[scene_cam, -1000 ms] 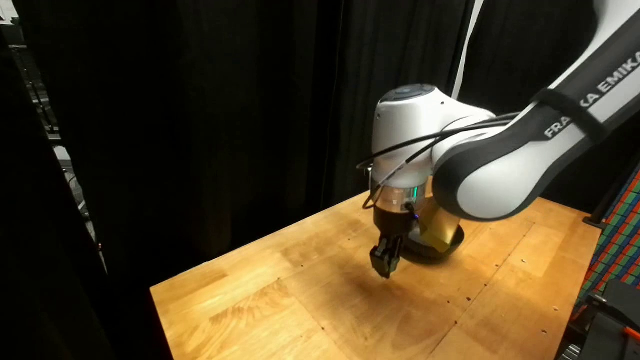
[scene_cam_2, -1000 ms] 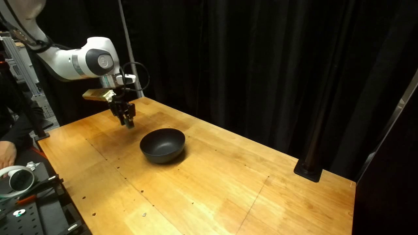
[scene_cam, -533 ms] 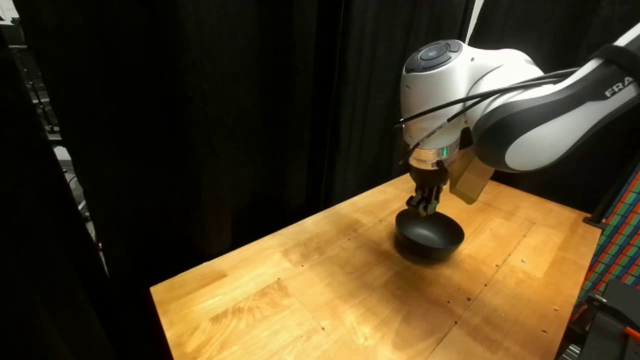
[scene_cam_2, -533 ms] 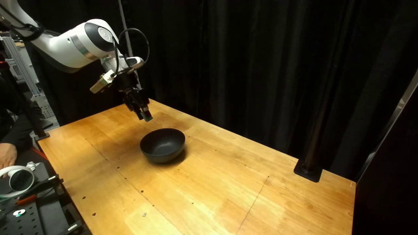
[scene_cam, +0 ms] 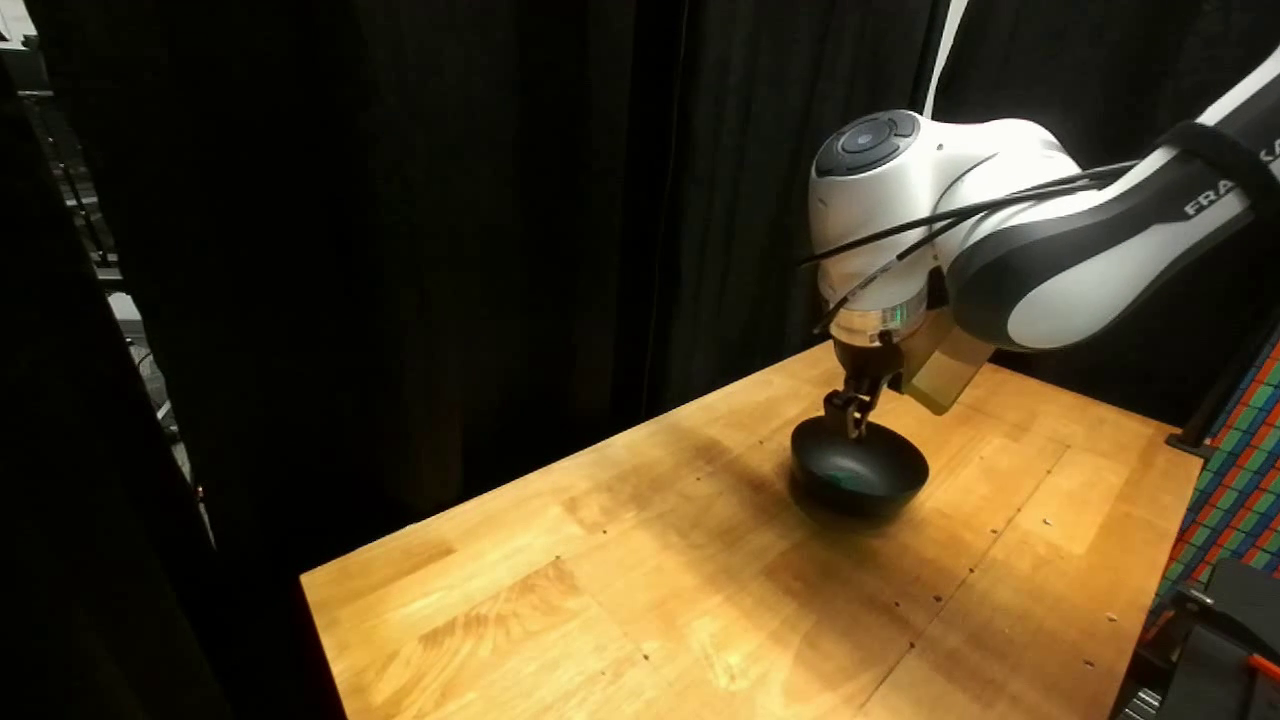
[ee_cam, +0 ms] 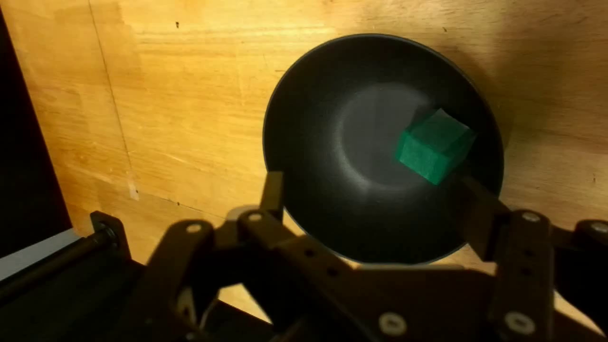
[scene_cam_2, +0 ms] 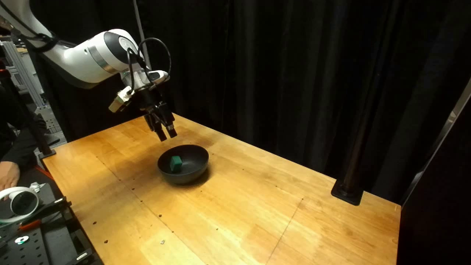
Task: Put the cube in the bowl
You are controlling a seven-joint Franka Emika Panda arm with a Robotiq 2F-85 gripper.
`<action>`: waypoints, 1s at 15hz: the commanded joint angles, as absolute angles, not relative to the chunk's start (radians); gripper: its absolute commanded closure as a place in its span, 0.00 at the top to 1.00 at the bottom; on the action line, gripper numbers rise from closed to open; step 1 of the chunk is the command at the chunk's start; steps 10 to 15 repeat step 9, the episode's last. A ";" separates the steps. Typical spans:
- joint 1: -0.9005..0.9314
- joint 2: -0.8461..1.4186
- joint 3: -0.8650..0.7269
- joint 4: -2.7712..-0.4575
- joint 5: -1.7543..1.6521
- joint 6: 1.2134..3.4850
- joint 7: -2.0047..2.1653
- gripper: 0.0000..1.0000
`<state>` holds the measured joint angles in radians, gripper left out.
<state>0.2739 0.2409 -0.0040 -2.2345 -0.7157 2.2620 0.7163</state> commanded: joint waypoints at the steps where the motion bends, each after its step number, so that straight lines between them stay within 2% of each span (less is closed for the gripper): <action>1: 0.230 0.050 0.048 -2.308 -0.632 2.208 0.594 1.00; 8: 0.170 -0.228 0.068 -2.306 -0.190 2.048 0.104 1.00; 9: 0.160 -0.143 0.094 -2.285 -0.268 2.088 0.209 1.00; 15: 0.160 -0.143 0.094 -2.285 -0.268 2.088 0.209 1.00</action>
